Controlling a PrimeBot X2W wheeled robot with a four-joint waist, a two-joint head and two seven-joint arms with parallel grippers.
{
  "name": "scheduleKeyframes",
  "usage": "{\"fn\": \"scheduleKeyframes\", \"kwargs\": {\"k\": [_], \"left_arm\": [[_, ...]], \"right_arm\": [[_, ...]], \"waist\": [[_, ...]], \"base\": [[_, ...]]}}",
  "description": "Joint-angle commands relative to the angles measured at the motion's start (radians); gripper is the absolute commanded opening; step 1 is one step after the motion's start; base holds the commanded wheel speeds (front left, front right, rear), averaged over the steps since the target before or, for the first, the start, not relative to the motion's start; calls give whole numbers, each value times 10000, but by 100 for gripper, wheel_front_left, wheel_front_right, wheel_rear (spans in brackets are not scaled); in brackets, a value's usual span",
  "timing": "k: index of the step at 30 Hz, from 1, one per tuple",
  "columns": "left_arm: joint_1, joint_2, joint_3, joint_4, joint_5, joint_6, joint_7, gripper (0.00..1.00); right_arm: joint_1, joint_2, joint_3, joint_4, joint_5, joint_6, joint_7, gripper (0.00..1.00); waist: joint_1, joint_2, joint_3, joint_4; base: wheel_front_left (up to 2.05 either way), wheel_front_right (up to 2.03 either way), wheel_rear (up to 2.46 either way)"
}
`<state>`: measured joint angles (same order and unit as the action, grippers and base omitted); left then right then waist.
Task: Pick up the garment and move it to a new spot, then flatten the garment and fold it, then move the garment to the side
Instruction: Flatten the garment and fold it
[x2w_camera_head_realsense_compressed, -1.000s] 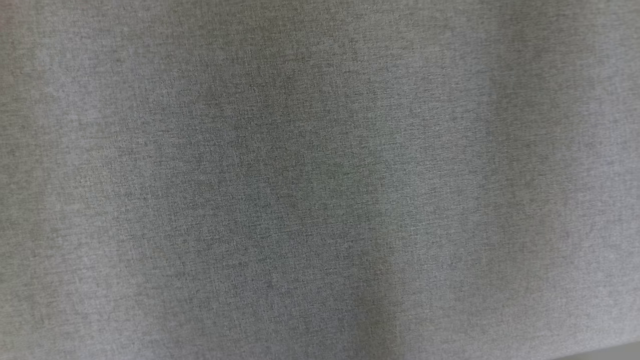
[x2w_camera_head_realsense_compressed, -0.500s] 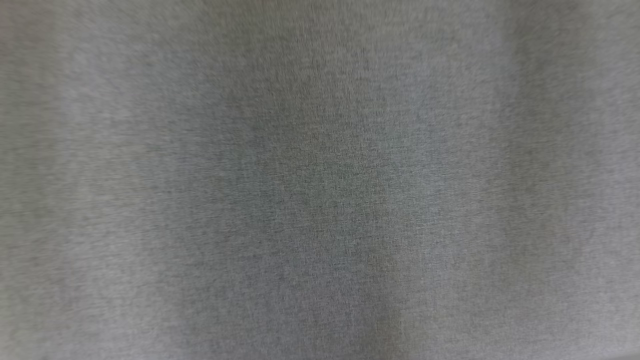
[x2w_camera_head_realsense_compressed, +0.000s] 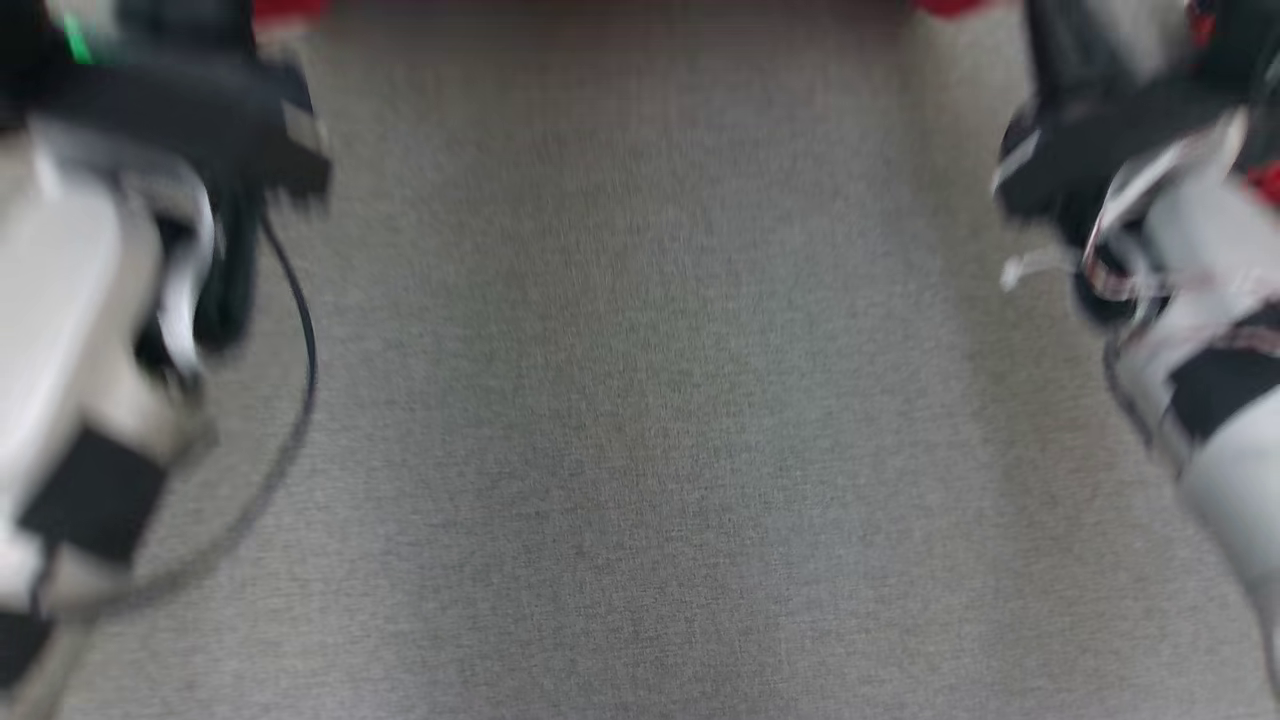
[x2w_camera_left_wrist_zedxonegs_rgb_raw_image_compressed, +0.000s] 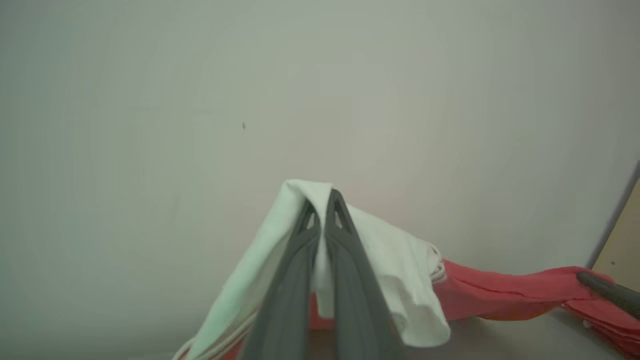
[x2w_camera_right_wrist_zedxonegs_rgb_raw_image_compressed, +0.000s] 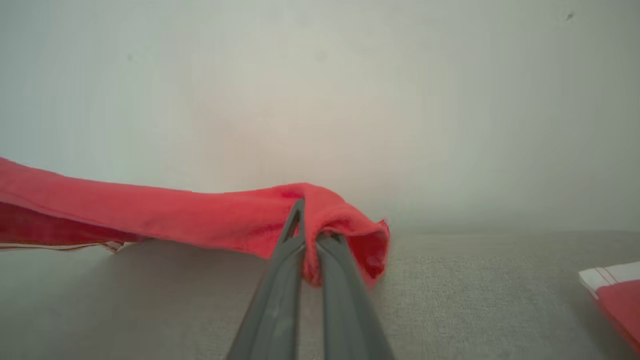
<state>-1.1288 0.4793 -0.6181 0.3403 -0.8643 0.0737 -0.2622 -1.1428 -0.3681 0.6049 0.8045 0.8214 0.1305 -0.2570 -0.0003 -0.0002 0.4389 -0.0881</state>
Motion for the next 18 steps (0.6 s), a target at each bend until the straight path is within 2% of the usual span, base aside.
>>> {"fn": "scheduleKeyframes", "kwargs": {"k": [1, 7, 10, 13, 18], "left_arm": [[1153, 196, 305, -964, 94, 408, -32, 0], [4448, 341, 657, -3282, 197, 1330, -33, 0], [6014, 214, 654, -4056, 143, 1609, -33, 0], [6982, 159, 580, -4402, 89, 1690, -33, 0], [8869, -337, 813, -4796, 6, 1735, -32, 0]], "right_arm": [[866, -164, -54, -465, 88, 9, -85, 0], [3508, -516, -273, -1732, 140, 9, -78, 0], [4805, -691, -588, -2177, 227, 9, -82, 0], [5583, -732, -728, -2432, 223, 9, -38, 0], [7242, -869, -1272, -2862, 129, 9, 151, 0]], "waist": [[3, 2, -1105, 62], [3, 2, -1835, 207], [3, 2, -2158, 274], [3, 2, -2347, 294], [3, 2, -2759, 378]], "base": [[0, 0, 0], [0, 0, 0], [0, 0, 0], [0, 0, 0], [0, 0, 0]]}}
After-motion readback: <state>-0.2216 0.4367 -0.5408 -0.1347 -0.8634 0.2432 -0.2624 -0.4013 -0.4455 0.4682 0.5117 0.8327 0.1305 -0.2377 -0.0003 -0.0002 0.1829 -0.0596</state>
